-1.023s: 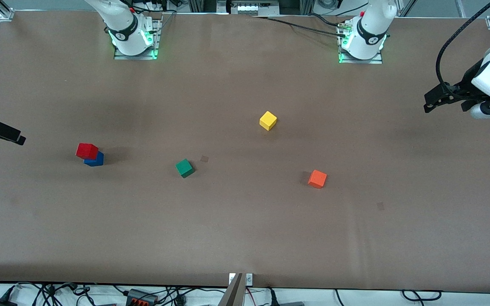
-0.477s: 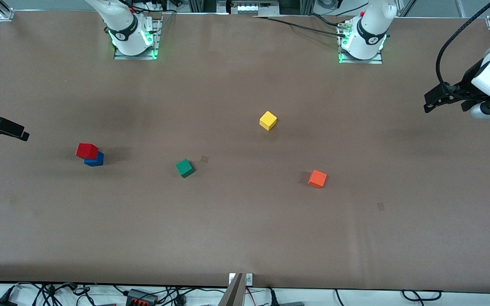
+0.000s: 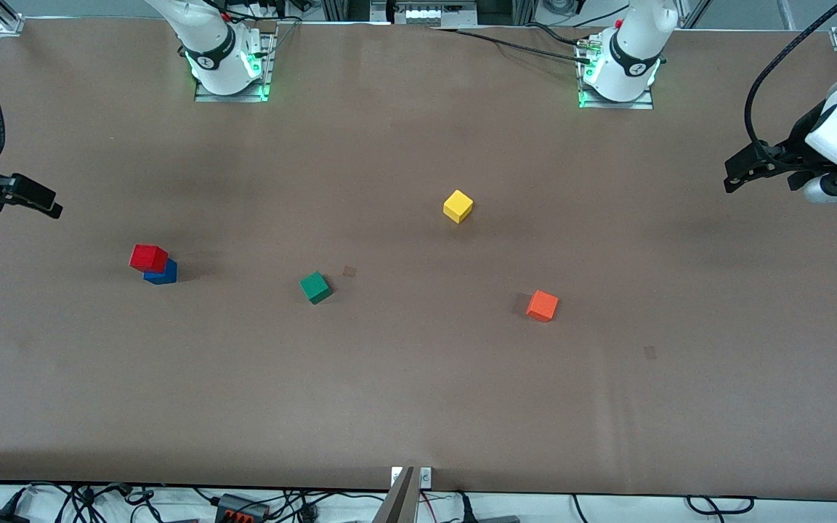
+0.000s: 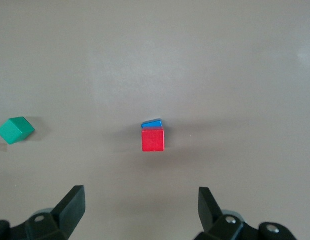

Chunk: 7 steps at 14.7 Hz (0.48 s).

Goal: Pass red block to right arm, stack on blue

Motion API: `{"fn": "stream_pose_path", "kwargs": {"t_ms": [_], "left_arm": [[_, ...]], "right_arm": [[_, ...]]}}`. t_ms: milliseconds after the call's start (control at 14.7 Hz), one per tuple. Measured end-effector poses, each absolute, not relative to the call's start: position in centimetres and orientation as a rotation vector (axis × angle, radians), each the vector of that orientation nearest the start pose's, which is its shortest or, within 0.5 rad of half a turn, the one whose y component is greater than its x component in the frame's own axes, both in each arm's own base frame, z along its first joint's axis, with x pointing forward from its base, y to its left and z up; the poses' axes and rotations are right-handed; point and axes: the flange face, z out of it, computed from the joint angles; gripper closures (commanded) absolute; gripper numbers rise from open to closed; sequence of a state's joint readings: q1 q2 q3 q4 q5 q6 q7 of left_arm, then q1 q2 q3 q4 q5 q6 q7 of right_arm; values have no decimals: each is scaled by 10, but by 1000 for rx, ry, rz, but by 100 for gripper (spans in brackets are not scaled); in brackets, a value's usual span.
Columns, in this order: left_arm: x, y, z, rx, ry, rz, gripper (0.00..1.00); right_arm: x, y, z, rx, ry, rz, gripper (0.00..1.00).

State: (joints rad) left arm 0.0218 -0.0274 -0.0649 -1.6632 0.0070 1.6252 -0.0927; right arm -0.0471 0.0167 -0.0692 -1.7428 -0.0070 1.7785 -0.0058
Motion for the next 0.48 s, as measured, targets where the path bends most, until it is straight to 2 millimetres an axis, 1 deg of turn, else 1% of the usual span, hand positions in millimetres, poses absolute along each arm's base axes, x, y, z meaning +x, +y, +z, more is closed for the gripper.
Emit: {"fn": "stream_pose_path", "kwargs": {"t_ms": [136,477], "left_arm": [[549,-23,601,-3131,-77,16,0],[549,-23,601,-3131,-77,16,0]], "right_arm": [[564,-66,553,-3146,171,-43,0],[568,-64,557,-3147,162,-62,0]]}}
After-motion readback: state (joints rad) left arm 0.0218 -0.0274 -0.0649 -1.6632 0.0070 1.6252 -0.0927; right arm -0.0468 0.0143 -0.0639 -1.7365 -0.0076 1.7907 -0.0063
